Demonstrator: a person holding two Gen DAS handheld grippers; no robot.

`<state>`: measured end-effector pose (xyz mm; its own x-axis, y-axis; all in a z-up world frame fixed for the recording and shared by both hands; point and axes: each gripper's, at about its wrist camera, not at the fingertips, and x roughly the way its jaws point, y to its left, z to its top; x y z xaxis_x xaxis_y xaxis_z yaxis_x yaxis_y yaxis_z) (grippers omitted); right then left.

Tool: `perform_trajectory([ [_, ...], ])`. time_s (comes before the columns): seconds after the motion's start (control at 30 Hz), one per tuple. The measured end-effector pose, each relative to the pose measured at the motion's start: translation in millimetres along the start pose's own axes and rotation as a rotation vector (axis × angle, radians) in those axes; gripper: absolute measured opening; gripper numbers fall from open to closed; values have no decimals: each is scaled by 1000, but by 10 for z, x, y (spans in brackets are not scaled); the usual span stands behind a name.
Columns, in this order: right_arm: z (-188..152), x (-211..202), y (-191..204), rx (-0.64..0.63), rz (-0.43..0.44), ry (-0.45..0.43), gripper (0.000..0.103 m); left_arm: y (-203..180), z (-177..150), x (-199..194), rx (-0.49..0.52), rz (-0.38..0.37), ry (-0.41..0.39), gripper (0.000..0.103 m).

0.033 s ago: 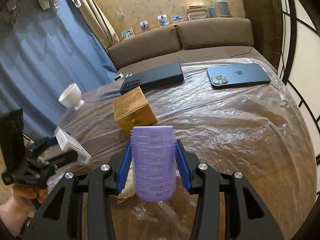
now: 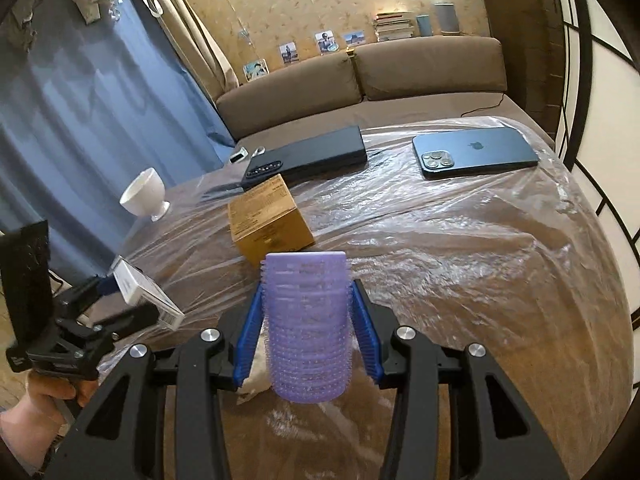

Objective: Collect trash
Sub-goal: 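Grasp the white medicine box with the left tool while the right tool grasps the purple roller, then carry the medicine box and purple roller with both tools over the white bin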

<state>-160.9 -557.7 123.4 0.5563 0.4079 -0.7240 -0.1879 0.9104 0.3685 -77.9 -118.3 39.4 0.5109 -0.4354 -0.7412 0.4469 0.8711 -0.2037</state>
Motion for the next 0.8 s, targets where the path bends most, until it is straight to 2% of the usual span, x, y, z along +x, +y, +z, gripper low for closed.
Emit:
perform_trajectory([
  [0.2, -283, -110, 110, 3, 11, 34, 42, -121, -152, -115, 11, 7, -2, 100],
  [0.4, -569, -134, 198, 39, 26, 60, 42, -159, -288, -187, -84, -19, -2, 100],
  [0.6, -774, -260, 327, 20, 42, 77, 42, -300, -458, -338, -34, 19, -6, 100],
  [0.8, -922, -379, 428, -15, 43, 95, 42, -325, -660, -452, -45, 32, 2, 100],
])
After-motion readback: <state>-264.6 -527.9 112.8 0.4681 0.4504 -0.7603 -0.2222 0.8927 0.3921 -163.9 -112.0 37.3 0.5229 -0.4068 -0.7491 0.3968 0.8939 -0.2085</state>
